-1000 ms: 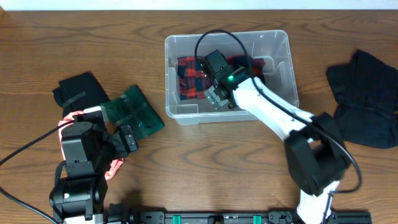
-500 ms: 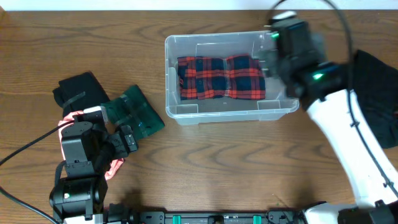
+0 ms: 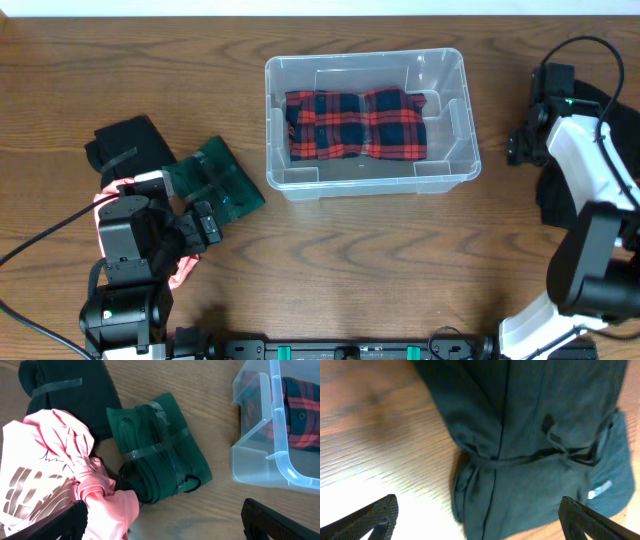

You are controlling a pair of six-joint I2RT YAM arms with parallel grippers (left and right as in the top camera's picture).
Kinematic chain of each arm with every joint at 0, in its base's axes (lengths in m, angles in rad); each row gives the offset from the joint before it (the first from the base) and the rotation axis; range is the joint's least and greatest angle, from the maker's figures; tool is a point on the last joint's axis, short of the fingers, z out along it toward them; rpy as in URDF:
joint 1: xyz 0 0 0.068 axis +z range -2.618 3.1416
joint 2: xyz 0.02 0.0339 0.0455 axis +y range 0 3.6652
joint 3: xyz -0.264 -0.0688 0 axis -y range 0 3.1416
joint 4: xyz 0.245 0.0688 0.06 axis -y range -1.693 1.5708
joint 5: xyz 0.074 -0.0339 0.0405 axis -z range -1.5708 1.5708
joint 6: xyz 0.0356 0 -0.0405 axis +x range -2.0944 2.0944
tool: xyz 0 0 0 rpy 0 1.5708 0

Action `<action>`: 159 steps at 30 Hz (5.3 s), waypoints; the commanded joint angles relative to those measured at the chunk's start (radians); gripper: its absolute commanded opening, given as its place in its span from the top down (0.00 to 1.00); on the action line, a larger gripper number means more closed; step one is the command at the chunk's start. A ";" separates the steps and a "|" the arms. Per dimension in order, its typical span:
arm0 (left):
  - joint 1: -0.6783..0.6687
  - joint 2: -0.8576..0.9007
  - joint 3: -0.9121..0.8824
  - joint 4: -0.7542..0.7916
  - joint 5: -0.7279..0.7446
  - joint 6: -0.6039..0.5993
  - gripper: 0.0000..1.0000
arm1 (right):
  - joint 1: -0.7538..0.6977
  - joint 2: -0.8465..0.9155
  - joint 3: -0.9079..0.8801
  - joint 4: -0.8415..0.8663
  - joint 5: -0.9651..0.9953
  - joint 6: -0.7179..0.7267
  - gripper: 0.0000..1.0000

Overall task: Pack container
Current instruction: 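Move the right gripper back to the black garment on the right, then grasp the black garment and carry it into the bin, then press and spread the black garment inside the bin with the right gripper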

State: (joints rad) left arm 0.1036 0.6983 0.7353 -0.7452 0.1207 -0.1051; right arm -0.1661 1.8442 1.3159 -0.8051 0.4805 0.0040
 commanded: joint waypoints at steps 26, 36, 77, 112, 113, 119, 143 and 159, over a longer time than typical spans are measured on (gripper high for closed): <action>-0.003 0.000 0.023 -0.003 0.002 -0.005 0.02 | -0.164 0.249 -0.003 0.166 -0.008 0.017 0.72; -0.003 0.000 0.023 -0.002 0.002 -0.005 0.02 | -0.063 0.137 0.018 0.159 -0.017 0.011 0.99; -0.003 0.000 0.023 -0.002 0.002 -0.005 0.02 | 0.761 -0.151 0.077 -0.079 -0.270 -0.342 0.99; -0.003 0.000 0.023 -0.002 0.002 -0.005 0.02 | 0.726 -0.307 0.077 0.196 -0.308 -0.236 0.44; -0.003 0.000 0.023 -0.002 0.002 -0.005 0.02 | 0.726 -0.302 0.077 0.203 -0.348 -0.235 0.52; -0.003 0.000 0.022 -0.003 0.002 -0.005 0.02 | 0.726 -0.238 0.077 0.189 -0.454 -0.163 0.71; -0.003 0.000 0.022 -0.002 0.002 -0.005 0.02 | 0.655 0.052 0.077 0.048 -0.516 -0.128 0.50; -0.003 0.000 0.022 -0.003 0.002 -0.005 0.02 | 0.550 0.057 0.066 -0.059 -0.402 0.254 0.39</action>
State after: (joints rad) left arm 0.1028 0.6983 0.7357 -0.7483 0.1207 -0.1051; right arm 0.4316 1.8671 1.4109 -0.8486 0.0475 0.1581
